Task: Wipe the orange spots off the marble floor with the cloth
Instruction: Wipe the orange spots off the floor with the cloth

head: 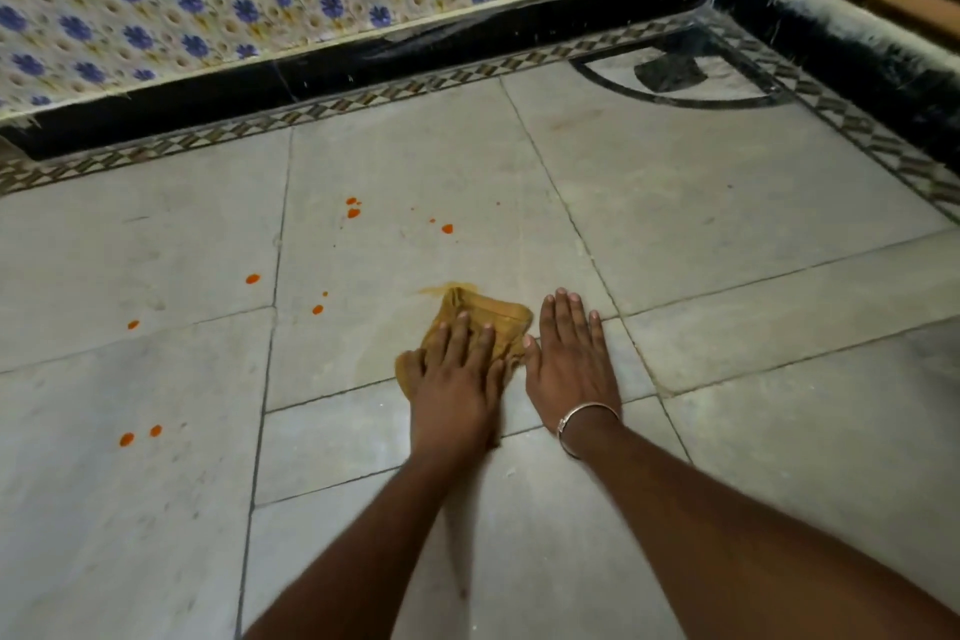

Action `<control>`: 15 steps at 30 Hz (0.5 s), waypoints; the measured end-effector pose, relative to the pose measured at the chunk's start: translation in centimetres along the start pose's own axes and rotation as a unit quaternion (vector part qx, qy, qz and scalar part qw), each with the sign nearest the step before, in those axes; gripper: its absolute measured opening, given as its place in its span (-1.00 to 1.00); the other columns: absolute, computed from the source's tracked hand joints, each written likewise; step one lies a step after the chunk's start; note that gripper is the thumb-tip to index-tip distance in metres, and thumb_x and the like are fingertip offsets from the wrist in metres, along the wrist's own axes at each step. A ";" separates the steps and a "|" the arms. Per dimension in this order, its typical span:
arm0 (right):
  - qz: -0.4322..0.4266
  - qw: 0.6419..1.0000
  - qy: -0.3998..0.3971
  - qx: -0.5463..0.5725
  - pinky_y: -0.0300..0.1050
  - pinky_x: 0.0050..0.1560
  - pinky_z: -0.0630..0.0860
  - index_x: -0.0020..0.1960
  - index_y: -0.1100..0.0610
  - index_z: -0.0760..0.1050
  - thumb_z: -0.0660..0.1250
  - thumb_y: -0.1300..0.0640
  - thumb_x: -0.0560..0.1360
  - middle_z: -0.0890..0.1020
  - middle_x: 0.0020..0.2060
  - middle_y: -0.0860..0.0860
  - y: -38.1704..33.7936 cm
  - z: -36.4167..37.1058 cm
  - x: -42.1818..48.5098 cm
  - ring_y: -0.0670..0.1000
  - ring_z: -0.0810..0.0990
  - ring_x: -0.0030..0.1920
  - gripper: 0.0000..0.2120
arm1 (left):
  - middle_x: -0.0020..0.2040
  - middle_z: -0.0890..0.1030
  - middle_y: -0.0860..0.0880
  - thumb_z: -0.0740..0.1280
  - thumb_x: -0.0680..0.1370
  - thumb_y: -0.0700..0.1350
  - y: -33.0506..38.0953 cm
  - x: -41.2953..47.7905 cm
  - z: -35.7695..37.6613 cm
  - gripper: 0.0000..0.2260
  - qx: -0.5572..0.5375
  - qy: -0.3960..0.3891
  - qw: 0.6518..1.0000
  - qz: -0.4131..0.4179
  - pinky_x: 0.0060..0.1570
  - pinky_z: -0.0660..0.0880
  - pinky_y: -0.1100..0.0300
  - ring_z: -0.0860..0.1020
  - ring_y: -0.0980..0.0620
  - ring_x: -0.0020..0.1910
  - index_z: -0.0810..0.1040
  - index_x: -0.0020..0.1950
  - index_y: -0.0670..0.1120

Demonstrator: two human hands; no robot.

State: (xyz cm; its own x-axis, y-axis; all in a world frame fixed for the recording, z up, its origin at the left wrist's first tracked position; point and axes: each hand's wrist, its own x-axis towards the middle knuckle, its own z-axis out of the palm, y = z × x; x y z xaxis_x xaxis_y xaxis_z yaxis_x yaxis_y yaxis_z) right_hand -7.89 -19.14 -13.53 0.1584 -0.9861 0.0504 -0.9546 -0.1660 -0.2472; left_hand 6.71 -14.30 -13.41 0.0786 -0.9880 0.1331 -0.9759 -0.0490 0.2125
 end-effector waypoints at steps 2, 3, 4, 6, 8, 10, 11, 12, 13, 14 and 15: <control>-0.001 1.000 -0.005 -0.003 0.12 0.61 -0.07 0.61 0.25 0.07 -0.25 -0.08 0.60 0.10 0.61 0.18 0.2 -0.2 0.0 0.12 0.01 0.62 -0.32 | 0.57 0.40 -0.15 0.00 0.66 0.17 -0.8 0.9 -0.2 -0.48 0.007 0.016 0.998 -0.060 0.39 0.28 -0.20 0.39 -0.22 0.50 0.47 0.52 0.04; -0.001 1.000 -0.008 -0.005 0.11 0.61 -0.09 0.61 0.24 0.05 -0.26 -0.09 0.60 0.08 0.61 0.17 0.2 -0.3 0.0 0.11 -0.01 0.63 -0.32 | 0.52 0.44 -0.19 0.02 0.65 0.16 -0.9 0.8 -0.2 -0.49 0.006 0.036 0.992 -0.117 0.35 0.31 -0.22 0.43 -0.26 0.43 0.49 0.49 0.01; -0.002 1.000 -0.011 -0.007 0.11 0.61 -0.10 0.62 0.22 0.03 -0.27 -0.10 0.60 0.06 0.62 0.16 0.2 -0.3 0.0 0.11 -0.03 0.63 -0.32 | 0.47 0.46 -0.22 0.04 0.65 0.15 -0.9 0.4 -0.2 -0.51 0.007 0.056 0.985 -0.163 0.31 0.32 -0.23 0.46 -0.29 0.37 0.51 0.46 -0.01; -0.001 1.000 -0.017 -0.014 0.12 0.61 -0.11 0.63 0.19 0.00 -0.28 -0.10 0.60 0.03 0.62 0.15 0.1 -0.3 -0.1 0.11 -0.05 0.63 -0.32 | 0.41 0.48 -0.24 0.09 0.66 0.12 -0.3 -0.5 -0.2 -0.55 0.014 0.067 0.982 -0.179 0.26 0.34 -0.23 0.47 -0.29 0.31 0.51 0.44 -0.03; 0.009 0.999 -0.031 -0.025 0.15 0.60 -0.12 0.63 0.15 -0.02 -0.27 -0.11 0.60 0.01 0.63 0.14 0.3 -0.3 0.0 0.12 -0.07 0.63 -0.34 | 0.36 0.48 -0.22 0.11 0.66 0.10 0.0 -1.0 -0.4 -0.59 0.012 0.040 0.986 -0.159 0.24 0.34 -0.21 0.46 -0.27 0.28 0.49 0.43 -0.02; 0.021 0.997 -0.061 -0.037 0.16 0.60 -0.16 0.64 0.13 -0.08 -0.22 -0.10 0.64 -0.04 0.63 0.13 -0.1 -0.6 0.1 0.12 -0.11 0.63 -0.38 | 0.28 0.48 -0.20 0.21 0.62 0.04 -0.3 -0.7 -1.0 -0.64 0.002 0.009 0.988 -0.155 0.19 0.36 -0.20 0.46 -0.25 0.22 0.48 0.40 -0.02; 0.025 0.995 -0.082 -0.041 0.15 0.59 -0.20 0.64 0.13 -0.12 -0.19 -0.10 0.66 -0.08 0.64 0.13 -0.5 -1.1 0.1 0.11 -0.15 0.63 -0.39 | 0.23 0.48 -0.20 0.29 0.56 -0.01 -0.4 -0.6 -1.2 -0.64 -0.001 -0.005 0.987 -0.160 0.15 0.36 -0.19 0.46 -0.24 0.18 0.48 0.35 -0.03; 0.031 0.994 -0.102 -0.039 0.14 0.59 -0.24 0.64 0.13 -0.16 -0.16 -0.10 0.68 -0.11 0.63 0.12 -0.7 -1.5 0.3 0.10 -0.17 0.63 -0.39 | 0.18 0.48 -0.20 0.36 0.48 -0.07 -0.3 -0.4 -1.3 -0.62 0.007 -0.018 0.986 -0.165 0.10 0.36 -0.17 0.45 -0.23 0.14 0.49 0.29 -0.03; 0.034 0.992 -0.118 -0.038 0.12 0.59 -0.26 0.63 0.14 -0.17 -0.15 -0.11 0.68 -0.13 0.63 0.12 -1.1 -2.2 0.3 0.09 -0.19 0.63 -0.39 | 0.16 0.49 -0.20 0.40 0.42 -0.12 -0.3 -0.1 -1.4 -0.61 0.015 -0.033 0.987 -0.159 0.05 0.34 -0.14 0.44 -0.22 0.11 0.48 0.24 -0.03; 0.031 0.991 -0.126 -0.040 0.10 0.59 -0.28 0.63 0.16 -0.17 -0.15 -0.11 0.68 -0.14 0.63 0.11 -2.0 -3.3 0.3 0.08 -0.20 0.63 -0.38 | 0.17 0.48 -0.20 0.40 0.42 -0.16 -0.6 0.4 -2.6 -0.63 0.015 -0.049 0.987 -0.151 0.03 0.32 -0.11 0.43 -0.23 0.11 0.47 0.21 -0.03; 0.030 0.991 -0.128 -0.038 0.09 0.58 -0.29 0.63 0.17 -0.17 -0.16 -0.11 0.69 -0.15 0.63 0.11 -2.9 -4.3 0.3 0.08 -0.21 0.62 -0.38 | 0.22 0.47 -0.21 0.36 0.47 -0.18 -1.1 1.4 -3.5 -0.66 0.003 -0.072 0.988 -0.134 0.05 0.33 -0.11 0.42 -0.24 0.16 0.45 0.23 -0.02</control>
State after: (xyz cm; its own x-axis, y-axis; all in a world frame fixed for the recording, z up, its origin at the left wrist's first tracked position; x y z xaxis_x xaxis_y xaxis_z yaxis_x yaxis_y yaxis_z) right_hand -6.19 -18.94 -8.64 0.1511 -0.9656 -0.2117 -0.9787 -0.1161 -0.1691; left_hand 8.59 -15.14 -10.11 0.3057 -0.9498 -0.0668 -0.9249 -0.3128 0.2159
